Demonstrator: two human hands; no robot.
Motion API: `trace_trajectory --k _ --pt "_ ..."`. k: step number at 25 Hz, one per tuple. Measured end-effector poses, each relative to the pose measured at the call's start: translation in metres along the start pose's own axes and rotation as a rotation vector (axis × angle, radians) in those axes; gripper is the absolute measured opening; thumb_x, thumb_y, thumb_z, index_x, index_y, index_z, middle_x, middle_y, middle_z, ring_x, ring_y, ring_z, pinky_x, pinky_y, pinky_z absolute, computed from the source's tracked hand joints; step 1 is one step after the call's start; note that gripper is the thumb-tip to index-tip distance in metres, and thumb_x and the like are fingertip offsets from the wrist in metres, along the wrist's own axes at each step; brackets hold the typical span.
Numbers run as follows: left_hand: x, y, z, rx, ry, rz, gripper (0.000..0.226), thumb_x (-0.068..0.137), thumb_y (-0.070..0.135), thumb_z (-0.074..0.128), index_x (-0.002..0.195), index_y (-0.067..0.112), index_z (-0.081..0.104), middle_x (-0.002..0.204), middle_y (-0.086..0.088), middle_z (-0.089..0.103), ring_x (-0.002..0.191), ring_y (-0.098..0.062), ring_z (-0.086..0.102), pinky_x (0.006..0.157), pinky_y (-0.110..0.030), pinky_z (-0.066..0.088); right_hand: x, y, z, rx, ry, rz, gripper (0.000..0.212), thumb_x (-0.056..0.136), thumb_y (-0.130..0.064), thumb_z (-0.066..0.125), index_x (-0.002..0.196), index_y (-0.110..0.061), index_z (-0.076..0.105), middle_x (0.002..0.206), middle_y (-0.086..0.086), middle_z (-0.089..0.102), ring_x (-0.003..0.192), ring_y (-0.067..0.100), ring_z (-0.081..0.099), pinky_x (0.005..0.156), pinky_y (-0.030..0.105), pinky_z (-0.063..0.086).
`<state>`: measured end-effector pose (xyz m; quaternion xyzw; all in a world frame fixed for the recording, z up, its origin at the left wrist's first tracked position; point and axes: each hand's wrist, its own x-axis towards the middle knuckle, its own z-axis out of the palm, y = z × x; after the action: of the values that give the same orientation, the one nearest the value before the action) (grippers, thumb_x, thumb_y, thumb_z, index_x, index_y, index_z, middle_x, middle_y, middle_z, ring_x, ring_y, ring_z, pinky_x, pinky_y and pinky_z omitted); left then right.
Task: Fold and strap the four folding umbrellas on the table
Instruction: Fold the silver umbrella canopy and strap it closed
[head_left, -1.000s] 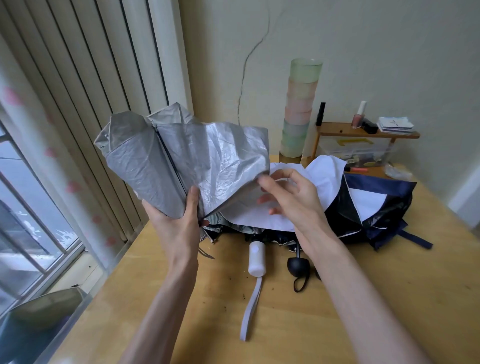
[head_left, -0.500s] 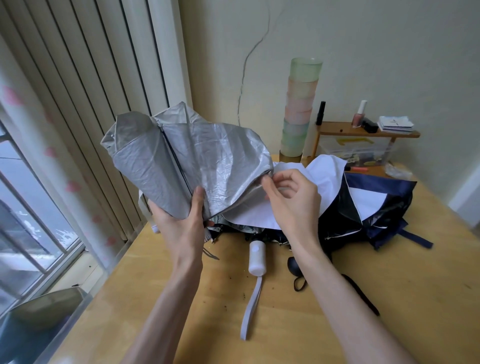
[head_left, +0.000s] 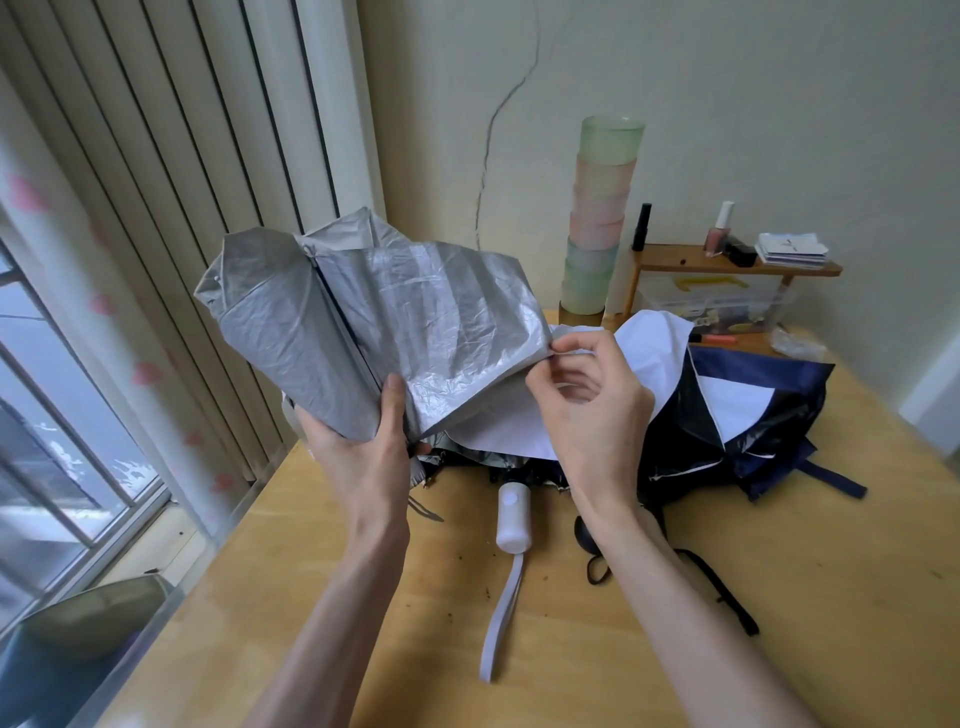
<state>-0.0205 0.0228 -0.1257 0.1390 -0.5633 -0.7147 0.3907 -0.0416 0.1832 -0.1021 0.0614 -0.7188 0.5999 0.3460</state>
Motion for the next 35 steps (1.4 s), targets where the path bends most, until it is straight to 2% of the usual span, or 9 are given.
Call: trace_trajectory --k 6,8,11,14,17,21,28,32,35 --pt "0.002 0.002 -0.001 -0.049 0.017 -0.036 0.060 0.097 0.014 0.075 0.146 0.017 0.040 0.121 0.008 0.059 0.079 0.018 0.065 0.056 -0.005 0.049 0.002 0.004 -0.002 0.109 -0.083 -0.024 0.015 0.094 0.006 0.068 0.098 -0.008 0.068 0.095 -0.001 0.076 0.090 0.015 0.075 0.085 0.024 0.058" --pt "0.008 0.001 -0.004 -0.098 0.043 -0.091 0.057 0.095 0.021 0.079 0.141 0.020 0.044 0.122 0.003 0.064 0.082 0.006 0.070 0.054 -0.016 0.055 0.008 0.004 -0.003 0.272 -0.146 0.118 0.019 0.093 0.010 0.061 0.105 -0.005 0.063 0.100 0.008 0.076 0.091 0.020 0.077 0.085 0.026 0.058" --pt "0.011 -0.002 -0.008 -0.106 0.045 -0.124 0.062 0.090 0.030 0.084 0.140 0.023 0.048 0.124 0.002 0.068 0.096 -0.008 0.074 0.061 -0.026 0.061 0.021 -0.001 -0.005 0.482 -0.244 0.483 0.038 0.087 -0.025 0.070 0.121 -0.009 0.065 0.106 0.010 0.079 0.097 0.026 0.078 0.087 0.036 0.060" --pt "0.001 0.002 -0.003 -0.041 -0.019 -0.086 0.068 0.090 0.028 0.084 0.144 0.022 0.044 0.124 0.013 0.063 0.094 0.015 0.066 0.074 -0.013 0.059 0.021 0.003 -0.001 0.331 -0.394 0.553 0.055 0.086 -0.061 0.077 0.114 -0.014 0.077 0.109 0.006 0.080 0.106 0.020 0.076 0.100 0.040 0.057" --pt "-0.003 0.005 -0.001 -0.005 -0.066 -0.075 0.072 0.087 0.027 0.086 0.147 0.022 0.045 0.126 0.009 0.064 0.093 0.008 0.069 0.066 -0.021 0.062 0.021 0.006 -0.005 0.311 -0.261 0.481 0.040 0.095 -0.044 0.078 0.100 -0.004 0.079 0.104 0.014 0.079 0.088 0.015 0.072 0.091 0.035 0.057" --pt "0.001 0.010 -0.001 -0.024 -0.098 -0.142 0.056 0.090 0.026 0.083 0.135 0.014 0.052 0.111 -0.004 0.068 0.060 -0.003 0.068 0.048 -0.027 0.057 0.027 0.011 -0.016 0.242 -0.154 0.381 0.032 0.095 -0.030 0.079 0.096 0.001 0.076 0.093 0.019 0.078 0.068 0.012 0.061 0.084 0.033 0.055" --pt "0.003 0.008 -0.003 -0.051 -0.285 -0.245 0.061 0.089 0.053 0.071 0.129 0.009 0.053 0.102 -0.018 0.068 0.055 -0.026 0.065 0.044 -0.035 0.055 0.036 0.010 -0.019 0.327 -0.229 0.516 0.041 0.095 -0.047 0.077 0.108 -0.008 0.079 0.116 0.009 0.079 0.120 0.025 0.071 0.117 0.044 0.047" --pt "0.006 0.001 -0.003 -0.031 -0.284 -0.225 0.058 0.095 0.057 0.068 0.126 0.011 0.052 0.096 -0.019 0.061 0.058 -0.033 0.058 0.045 -0.036 0.052 0.033 0.011 -0.022 0.329 -0.092 0.382 0.029 0.104 -0.029 0.069 0.088 -0.005 0.070 0.083 -0.001 0.068 0.080 0.010 0.058 0.079 0.023 0.050" --pt "0.007 -0.001 -0.006 0.010 -0.229 -0.191 0.066 0.088 0.068 0.072 0.132 0.023 0.054 0.118 -0.014 0.070 0.094 -0.049 0.070 0.077 -0.062 0.062 0.036 0.005 -0.021 0.426 -0.125 0.510 0.016 0.103 -0.021 0.068 0.091 -0.011 0.073 0.085 -0.002 0.073 0.085 0.015 0.063 0.072 0.025 0.053"
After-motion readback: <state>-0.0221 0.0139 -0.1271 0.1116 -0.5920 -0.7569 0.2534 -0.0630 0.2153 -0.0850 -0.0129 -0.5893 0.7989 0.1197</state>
